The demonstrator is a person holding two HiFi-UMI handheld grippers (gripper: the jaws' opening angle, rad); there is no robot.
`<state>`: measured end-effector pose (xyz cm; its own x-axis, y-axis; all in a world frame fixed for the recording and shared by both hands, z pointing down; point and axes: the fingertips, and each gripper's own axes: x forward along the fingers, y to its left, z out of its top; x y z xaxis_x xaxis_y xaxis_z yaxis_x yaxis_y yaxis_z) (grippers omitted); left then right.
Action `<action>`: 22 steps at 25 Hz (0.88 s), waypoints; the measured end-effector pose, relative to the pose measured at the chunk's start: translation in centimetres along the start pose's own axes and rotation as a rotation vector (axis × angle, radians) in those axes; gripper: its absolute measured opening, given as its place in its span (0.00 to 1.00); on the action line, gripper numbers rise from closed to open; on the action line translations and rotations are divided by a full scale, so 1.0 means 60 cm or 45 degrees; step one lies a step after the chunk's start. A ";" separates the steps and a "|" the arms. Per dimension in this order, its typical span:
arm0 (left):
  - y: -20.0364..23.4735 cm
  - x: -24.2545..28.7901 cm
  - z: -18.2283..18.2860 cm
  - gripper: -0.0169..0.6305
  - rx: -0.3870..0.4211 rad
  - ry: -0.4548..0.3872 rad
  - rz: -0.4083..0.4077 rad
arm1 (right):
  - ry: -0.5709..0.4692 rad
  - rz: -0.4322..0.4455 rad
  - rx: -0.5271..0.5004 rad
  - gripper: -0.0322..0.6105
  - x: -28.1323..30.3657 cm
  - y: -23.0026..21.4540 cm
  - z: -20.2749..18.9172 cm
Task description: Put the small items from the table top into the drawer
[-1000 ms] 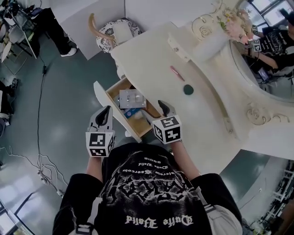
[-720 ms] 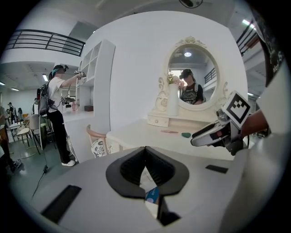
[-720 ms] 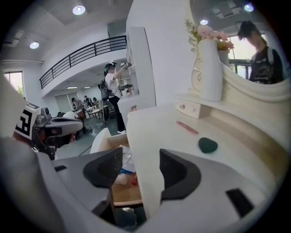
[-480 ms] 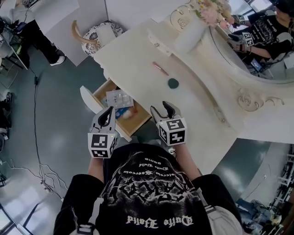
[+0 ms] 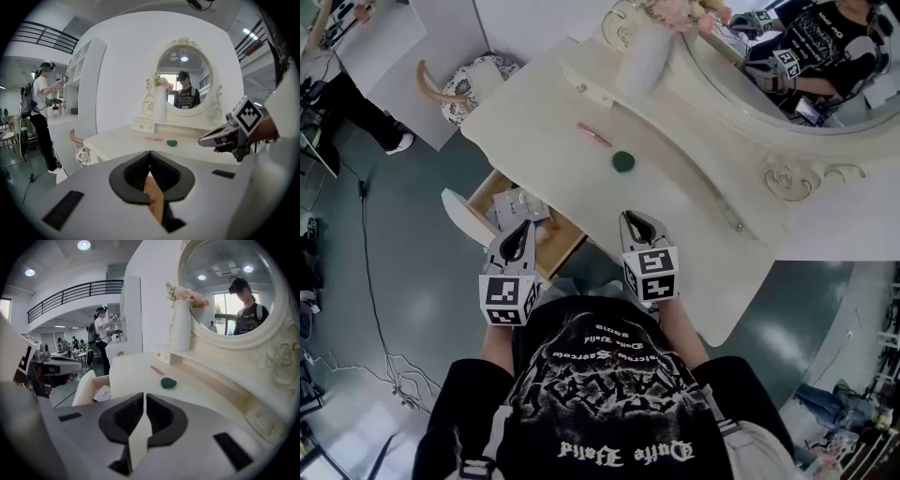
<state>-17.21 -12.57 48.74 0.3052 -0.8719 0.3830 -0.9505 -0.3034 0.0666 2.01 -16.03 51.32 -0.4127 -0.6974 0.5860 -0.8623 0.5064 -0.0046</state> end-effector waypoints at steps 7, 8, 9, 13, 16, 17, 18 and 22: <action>-0.035 0.008 0.000 0.05 -0.006 0.003 -0.027 | -0.092 -0.072 0.097 0.06 -0.039 -0.044 -0.002; -0.040 0.009 0.001 0.05 -0.011 0.003 -0.036 | -0.112 -0.077 0.118 0.06 -0.044 -0.051 0.000; -0.045 0.010 0.001 0.05 -0.016 0.003 -0.048 | -0.124 -0.085 0.123 0.06 -0.049 -0.057 0.000; -0.061 0.012 0.002 0.05 -0.014 0.010 -0.076 | -0.126 -0.111 0.068 0.06 -0.060 -0.073 -0.008; -0.065 0.014 0.000 0.05 0.003 0.018 -0.070 | -0.135 -0.114 0.050 0.06 -0.066 -0.076 -0.010; -0.066 0.014 -0.001 0.05 0.007 0.022 -0.068 | -0.143 -0.120 0.046 0.06 -0.068 -0.077 -0.011; -0.067 0.014 -0.003 0.05 0.009 0.027 -0.068 | -0.149 -0.129 0.043 0.06 -0.071 -0.080 -0.013; -0.073 0.014 -0.006 0.05 0.019 0.036 -0.068 | -0.154 -0.152 0.034 0.06 -0.078 -0.090 -0.022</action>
<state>-12.79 -11.84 49.14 0.3531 -0.8432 0.4054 -0.9320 -0.3550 0.0736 8.98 -14.83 49.66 -0.3378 -0.8086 0.4817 -0.9141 0.4039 0.0370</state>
